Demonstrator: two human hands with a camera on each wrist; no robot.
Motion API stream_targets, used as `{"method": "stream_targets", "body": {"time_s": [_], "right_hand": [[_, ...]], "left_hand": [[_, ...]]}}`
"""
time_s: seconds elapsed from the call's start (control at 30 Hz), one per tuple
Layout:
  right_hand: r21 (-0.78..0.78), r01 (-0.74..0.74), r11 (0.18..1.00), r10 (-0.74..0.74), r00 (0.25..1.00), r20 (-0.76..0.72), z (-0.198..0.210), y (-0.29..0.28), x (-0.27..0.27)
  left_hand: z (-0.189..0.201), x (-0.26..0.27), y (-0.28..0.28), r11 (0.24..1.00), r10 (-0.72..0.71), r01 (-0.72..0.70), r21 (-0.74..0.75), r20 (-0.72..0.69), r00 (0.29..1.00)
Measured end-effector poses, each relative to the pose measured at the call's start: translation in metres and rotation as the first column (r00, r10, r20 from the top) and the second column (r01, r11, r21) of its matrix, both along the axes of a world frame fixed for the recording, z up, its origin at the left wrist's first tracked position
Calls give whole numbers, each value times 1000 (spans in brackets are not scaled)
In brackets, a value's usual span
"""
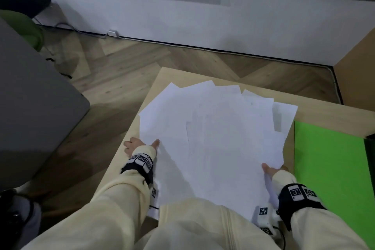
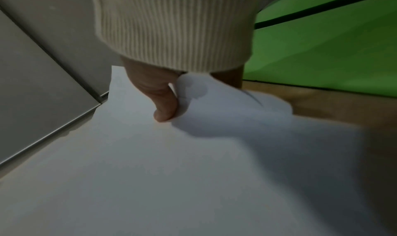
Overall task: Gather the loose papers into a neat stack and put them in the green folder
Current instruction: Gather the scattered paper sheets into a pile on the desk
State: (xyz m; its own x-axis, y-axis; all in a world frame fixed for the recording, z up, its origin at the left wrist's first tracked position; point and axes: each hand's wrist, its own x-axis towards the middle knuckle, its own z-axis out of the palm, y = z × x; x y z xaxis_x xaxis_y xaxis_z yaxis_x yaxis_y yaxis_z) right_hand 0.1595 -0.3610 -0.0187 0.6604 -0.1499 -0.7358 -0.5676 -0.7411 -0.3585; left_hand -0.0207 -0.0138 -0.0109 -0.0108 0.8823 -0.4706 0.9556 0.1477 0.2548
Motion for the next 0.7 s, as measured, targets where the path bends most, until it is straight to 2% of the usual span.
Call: {"method": "stream_targets", "body": {"time_s": [0.07, 0.13, 0.23, 0.3, 0.47, 0.57, 0.7], "right_hand": [[-28, -49, 998, 48, 998, -36, 1, 7, 2], [-57, -55, 997, 54, 998, -8, 1, 11, 3], [-102, -77, 992, 77, 997, -7, 0, 12, 1], [-110, -58, 992, 55, 998, -24, 5, 14, -1], [-87, -10, 996, 9, 1000, -12, 5, 14, -2], [-89, 35, 995, -33, 999, 24, 1, 12, -1], [-51, 77, 996, -75, 996, 41, -10, 15, 1]], "left_hand": [[-4, 5, 1, 997, -3, 6, -80, 39, 999], [-6, 10, 5, 988, -1, 17, -155, 100, 995], [-6, 15, 1, 960, -83, 142, -241, 241, 967], [-2, 16, -8, 939, -158, 229, -257, 271, 950], [23, 21, -17, 931, -310, 341, -130, 211, 927], [47, 16, -13, 940, -325, 341, -22, 248, 913], [64, 11, -7, 910, -410, 409, 67, 288, 865]]}}
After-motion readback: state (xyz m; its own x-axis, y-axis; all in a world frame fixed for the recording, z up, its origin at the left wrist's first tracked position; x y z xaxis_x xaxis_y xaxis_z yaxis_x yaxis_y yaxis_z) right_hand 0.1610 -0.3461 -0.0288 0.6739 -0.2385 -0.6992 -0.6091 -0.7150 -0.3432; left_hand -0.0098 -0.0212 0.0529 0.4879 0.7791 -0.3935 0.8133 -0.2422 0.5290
